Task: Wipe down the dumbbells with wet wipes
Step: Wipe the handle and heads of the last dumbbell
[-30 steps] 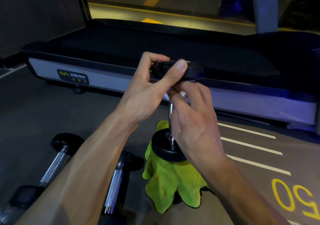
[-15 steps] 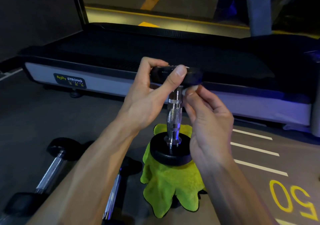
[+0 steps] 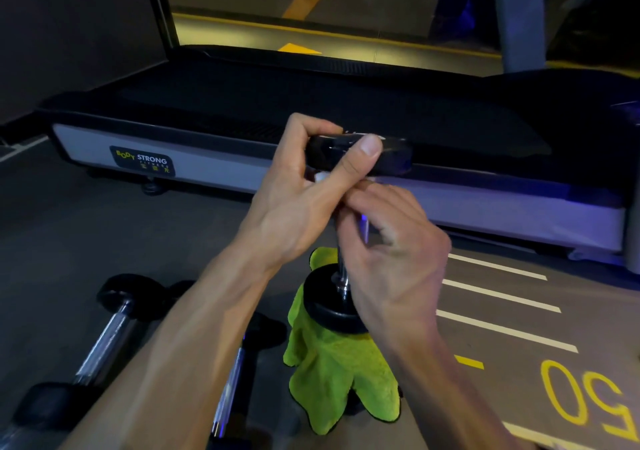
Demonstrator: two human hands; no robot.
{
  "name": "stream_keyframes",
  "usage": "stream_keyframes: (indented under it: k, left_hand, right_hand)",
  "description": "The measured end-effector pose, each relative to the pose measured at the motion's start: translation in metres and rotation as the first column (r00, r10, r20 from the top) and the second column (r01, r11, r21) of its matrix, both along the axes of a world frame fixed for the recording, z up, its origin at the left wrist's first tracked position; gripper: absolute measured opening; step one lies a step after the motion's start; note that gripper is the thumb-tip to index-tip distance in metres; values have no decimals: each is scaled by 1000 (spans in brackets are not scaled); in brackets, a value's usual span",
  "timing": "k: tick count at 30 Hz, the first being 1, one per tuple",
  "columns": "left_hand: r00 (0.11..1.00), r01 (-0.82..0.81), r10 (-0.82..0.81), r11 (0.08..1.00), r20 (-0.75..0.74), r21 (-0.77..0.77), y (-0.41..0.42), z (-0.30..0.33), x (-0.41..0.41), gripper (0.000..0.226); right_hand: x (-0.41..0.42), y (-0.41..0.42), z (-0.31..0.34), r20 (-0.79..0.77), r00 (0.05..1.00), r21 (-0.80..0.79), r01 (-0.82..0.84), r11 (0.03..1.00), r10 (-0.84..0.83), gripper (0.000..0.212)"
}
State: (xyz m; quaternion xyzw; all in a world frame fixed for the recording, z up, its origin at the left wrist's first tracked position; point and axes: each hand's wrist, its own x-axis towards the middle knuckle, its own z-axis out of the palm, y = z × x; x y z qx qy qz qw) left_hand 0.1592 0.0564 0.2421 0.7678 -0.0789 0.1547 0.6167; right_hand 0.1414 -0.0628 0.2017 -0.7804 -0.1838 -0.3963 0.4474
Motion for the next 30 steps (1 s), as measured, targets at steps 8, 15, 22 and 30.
stream_keyframes:
  k: [8, 15, 22, 30]
  left_hand:
    - [1000, 21, -21, 999, 11, -31, 3, -2, 3, 48]
    - [988, 127, -136, 985, -78, -117, 21, -10, 7, 36]
    - [985, 144, -162, 965, -66, -218, 29, -15, 7, 43]
    - [987, 138, -151, 970, -52, -202, 28, -15, 0, 48]
  right_hand:
    - [-2, -19, -8, 13, 999, -156, -32, 987, 34, 18]
    - [2, -30, 2, -92, 985, 136, -134, 982, 147, 9]
    - [-13, -29, -34, -245, 927, -128, -321, 938, 284, 12]
    - [-22, -12, -13, -455, 890, -538, -272, 798, -4, 4]
